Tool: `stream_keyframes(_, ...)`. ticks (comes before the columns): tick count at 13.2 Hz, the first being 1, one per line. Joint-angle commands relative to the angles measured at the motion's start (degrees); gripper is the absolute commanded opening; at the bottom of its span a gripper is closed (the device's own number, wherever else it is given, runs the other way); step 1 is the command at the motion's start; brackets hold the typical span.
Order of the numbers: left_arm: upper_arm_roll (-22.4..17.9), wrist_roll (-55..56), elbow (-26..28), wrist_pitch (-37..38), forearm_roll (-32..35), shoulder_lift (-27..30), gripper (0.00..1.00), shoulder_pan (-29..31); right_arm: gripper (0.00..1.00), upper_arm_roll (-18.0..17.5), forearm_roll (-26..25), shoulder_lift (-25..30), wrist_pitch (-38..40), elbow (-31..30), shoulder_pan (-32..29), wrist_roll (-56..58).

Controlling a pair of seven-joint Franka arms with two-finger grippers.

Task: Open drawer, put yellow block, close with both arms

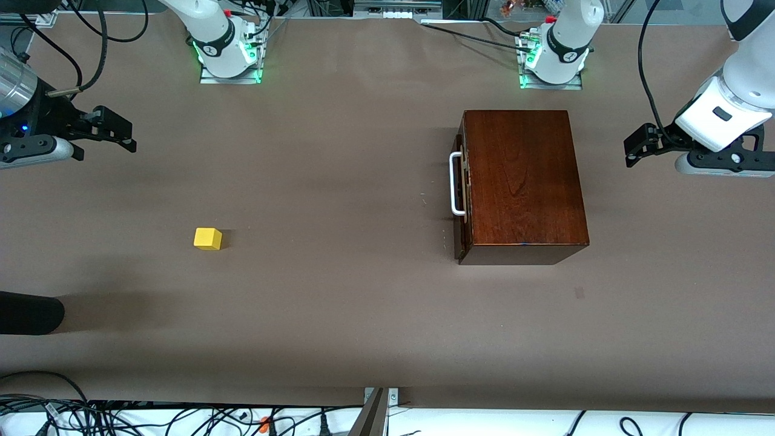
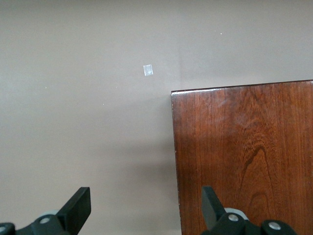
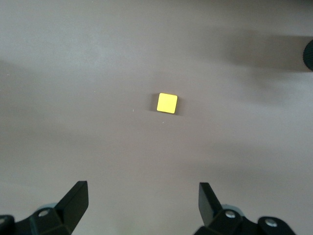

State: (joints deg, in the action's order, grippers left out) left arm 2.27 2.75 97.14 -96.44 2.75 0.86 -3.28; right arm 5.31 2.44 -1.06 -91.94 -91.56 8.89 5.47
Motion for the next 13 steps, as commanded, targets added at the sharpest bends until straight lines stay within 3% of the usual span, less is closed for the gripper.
stream_keyframes(1,0.1,-0.11,-2.04,1.52,0.42,-0.95,1.0,0.03,1.0,-0.03,-0.51,-0.17,1.24,1.12,-0.11,0.68)
stream_keyframes(13,0.1,-0.11,-2.04,2.58,0.33,-0.86,1.0,0.03,1.0,-0.56,-0.59,-0.26,1.06,1.12,0.07,0.16)
